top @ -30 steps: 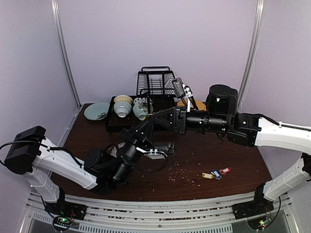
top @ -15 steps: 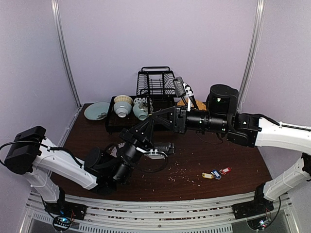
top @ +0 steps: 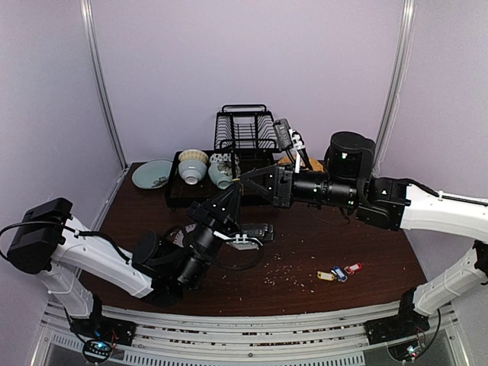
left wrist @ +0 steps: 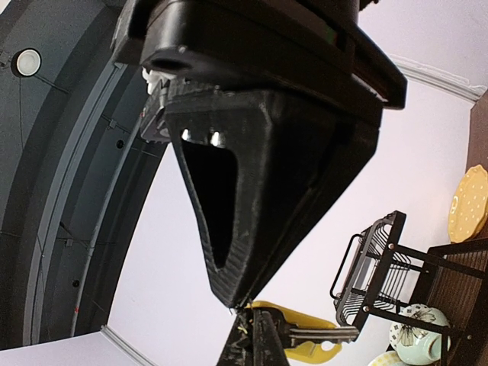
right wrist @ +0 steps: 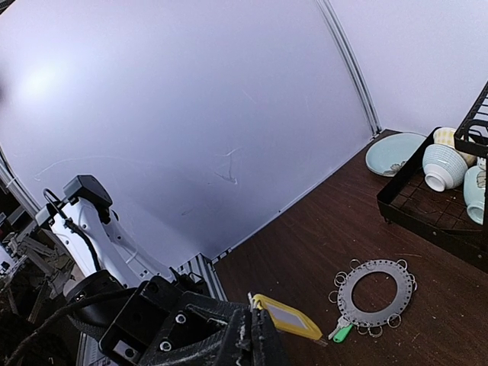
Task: Put the keys on the keyring
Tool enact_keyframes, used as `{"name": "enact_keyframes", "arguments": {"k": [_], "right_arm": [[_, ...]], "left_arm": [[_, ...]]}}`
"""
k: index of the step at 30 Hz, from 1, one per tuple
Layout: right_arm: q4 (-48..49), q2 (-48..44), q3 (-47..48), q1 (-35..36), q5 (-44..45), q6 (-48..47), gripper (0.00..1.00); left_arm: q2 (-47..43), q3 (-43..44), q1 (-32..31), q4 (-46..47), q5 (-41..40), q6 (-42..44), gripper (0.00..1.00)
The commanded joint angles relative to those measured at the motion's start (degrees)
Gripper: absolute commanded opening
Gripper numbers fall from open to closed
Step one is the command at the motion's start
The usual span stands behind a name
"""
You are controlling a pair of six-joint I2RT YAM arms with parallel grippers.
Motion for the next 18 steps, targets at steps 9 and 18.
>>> {"name": "enact_keyframes", "arguments": {"k": [9,18], "right_arm": [[0.5,0.5,1.1,0.0,-1.6,-0.9,0.13],[-0.2,0.1,0.7,0.0,-0.7,-2.2,0.07]], "left_arm": [[1.7,1.7,0.3,16.8,0.3,2.3,0.0],[1.7,1.6,0.3,16.8,-0.2,2.2,0.0]]}}
